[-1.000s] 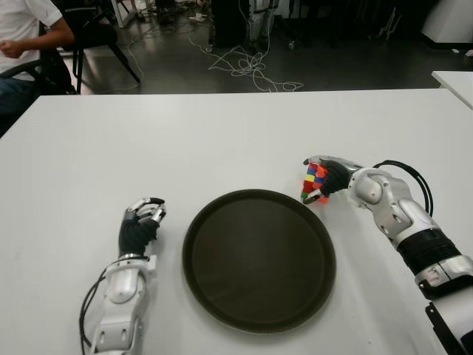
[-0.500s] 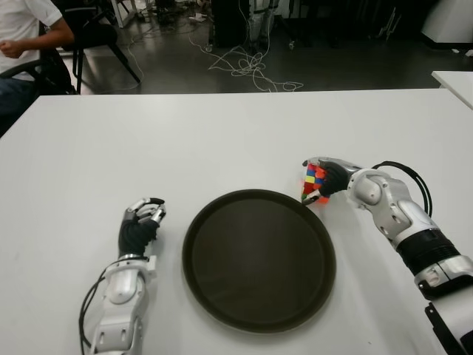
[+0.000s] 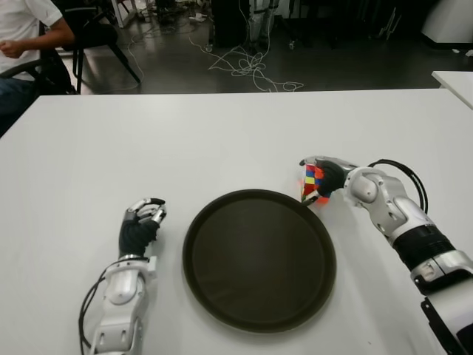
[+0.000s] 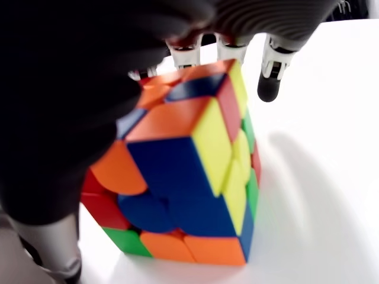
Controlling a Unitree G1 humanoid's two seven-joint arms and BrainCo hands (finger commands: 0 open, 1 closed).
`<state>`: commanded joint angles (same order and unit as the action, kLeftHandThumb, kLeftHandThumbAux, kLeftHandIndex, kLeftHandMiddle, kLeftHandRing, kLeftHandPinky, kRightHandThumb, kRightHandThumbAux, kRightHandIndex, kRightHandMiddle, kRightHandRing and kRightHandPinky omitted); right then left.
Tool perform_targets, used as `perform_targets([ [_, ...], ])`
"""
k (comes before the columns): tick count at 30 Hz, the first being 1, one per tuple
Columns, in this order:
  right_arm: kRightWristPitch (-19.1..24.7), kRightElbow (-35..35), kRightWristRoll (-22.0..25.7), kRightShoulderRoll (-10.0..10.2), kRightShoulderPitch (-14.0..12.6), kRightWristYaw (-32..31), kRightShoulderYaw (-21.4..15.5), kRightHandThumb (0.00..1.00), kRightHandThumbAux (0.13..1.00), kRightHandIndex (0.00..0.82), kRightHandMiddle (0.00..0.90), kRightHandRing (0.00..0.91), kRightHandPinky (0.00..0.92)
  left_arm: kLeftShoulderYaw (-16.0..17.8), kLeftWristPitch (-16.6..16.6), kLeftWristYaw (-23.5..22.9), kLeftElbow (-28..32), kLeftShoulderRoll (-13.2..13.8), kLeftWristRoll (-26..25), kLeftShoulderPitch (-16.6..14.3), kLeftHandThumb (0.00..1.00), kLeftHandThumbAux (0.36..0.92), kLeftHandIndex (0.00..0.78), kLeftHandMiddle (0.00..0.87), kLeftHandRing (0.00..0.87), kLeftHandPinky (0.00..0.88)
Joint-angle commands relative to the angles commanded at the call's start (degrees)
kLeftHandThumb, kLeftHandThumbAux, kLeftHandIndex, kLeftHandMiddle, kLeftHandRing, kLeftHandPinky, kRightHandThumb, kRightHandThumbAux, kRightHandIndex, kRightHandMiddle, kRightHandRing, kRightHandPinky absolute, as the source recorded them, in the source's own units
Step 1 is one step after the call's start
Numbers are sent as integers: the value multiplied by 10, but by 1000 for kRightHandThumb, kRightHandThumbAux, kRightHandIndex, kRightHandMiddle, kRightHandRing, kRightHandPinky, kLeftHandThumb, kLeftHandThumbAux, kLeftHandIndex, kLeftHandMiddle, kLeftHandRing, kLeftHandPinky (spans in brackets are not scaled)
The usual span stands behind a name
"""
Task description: Pick up the Rubik's Cube and put it in the plate
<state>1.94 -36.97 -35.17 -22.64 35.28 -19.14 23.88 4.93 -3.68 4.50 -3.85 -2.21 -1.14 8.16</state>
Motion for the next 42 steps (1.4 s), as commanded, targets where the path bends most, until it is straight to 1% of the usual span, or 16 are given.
perform_targets([
  [11, 0, -5, 2, 2, -2, 7, 0, 0, 743, 0, 0, 0, 0, 1, -11, 3, 3, -2, -1, 0, 709, 705, 443, 810, 816, 807],
  [15, 4, -4, -1, 3, -4, 12, 1, 0, 754, 0, 0, 0, 2, 0, -15, 4, 5, 0, 2, 0, 710, 705, 443, 810, 815, 806],
  [23, 8, 1, 2, 4, -7, 14, -2, 0, 763, 0, 0, 7, 35, -2, -10, 0, 4, 3, 4, 0, 710, 704, 444, 813, 818, 808],
  [27, 10, 6, 0, 3, -10, 20, -3, 0, 765, 3, 32, 38, 58, -3, -9, 0, 5, 5, 6, 1, 710, 704, 444, 812, 817, 809],
  [36, 10, 14, 2, 5, -19, 50, -8, 0, 763, 62, 92, 89, 83, -4, -13, 3, 6, 5, 9, 0, 710, 704, 444, 817, 825, 817],
  [41, 13, 17, 3, 7, -24, 70, -12, 0, 767, 80, 118, 122, 119, -2, -13, 1, 4, 4, 6, -1, 710, 704, 444, 819, 828, 821],
  [42, 13, 17, 4, 8, -25, 73, -12, 0, 769, 85, 123, 130, 138, -1, -12, 1, 2, 4, 6, -1, 710, 704, 444, 818, 827, 819],
])
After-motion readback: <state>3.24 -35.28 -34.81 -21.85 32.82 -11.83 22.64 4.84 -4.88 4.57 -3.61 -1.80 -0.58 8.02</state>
